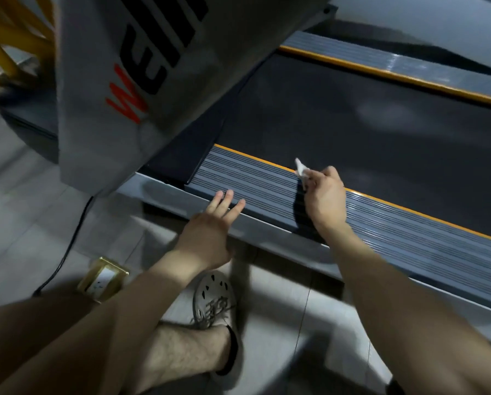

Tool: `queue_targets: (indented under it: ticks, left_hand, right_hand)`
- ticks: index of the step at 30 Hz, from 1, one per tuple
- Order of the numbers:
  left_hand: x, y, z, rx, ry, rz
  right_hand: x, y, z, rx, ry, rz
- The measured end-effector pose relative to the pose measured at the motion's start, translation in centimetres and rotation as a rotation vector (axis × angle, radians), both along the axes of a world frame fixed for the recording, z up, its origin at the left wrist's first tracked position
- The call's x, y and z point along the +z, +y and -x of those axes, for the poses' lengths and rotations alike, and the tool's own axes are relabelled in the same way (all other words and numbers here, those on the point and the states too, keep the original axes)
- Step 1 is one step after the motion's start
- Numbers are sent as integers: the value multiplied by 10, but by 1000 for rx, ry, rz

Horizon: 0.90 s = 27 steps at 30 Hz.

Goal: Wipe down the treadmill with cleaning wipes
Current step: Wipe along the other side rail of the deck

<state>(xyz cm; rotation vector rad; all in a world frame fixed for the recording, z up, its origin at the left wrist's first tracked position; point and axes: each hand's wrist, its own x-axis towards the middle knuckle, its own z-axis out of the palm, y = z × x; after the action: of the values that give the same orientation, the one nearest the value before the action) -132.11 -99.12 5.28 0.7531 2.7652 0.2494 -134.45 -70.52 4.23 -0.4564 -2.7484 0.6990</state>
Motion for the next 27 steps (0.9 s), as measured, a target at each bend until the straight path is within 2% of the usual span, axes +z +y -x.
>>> queue_targets:
  ticks: [2,5,7,13,19,21,24,27]
  left_hand:
    - [6,-9,4,20,18,11]
    - [5,-36,8,116,89,20]
    - [-4,-50,8,118,105,39]
    - [-13,-48,7,136,60,12]
    - [-7,-45,6,137,-48,41]
    - [-5,-44,6,122,-52,38]
    - [1,-43,10,111,-72,85]
    - [2,-47,14,105,-74,102]
  right_hand:
    - [0,-31,11,64,41,20]
    - [2,-98,19,555,53,-225]
    - [4,-116,26,729,6,-314]
    - [19,-145,77,685,-322,-164]
    - [17,-125,22,849,-318,-207]
    - [16,-127,52,798,-331,-251]
    - [14,-147,103,630,-386,-200]
    - [14,-161,88,637,-372,-175]
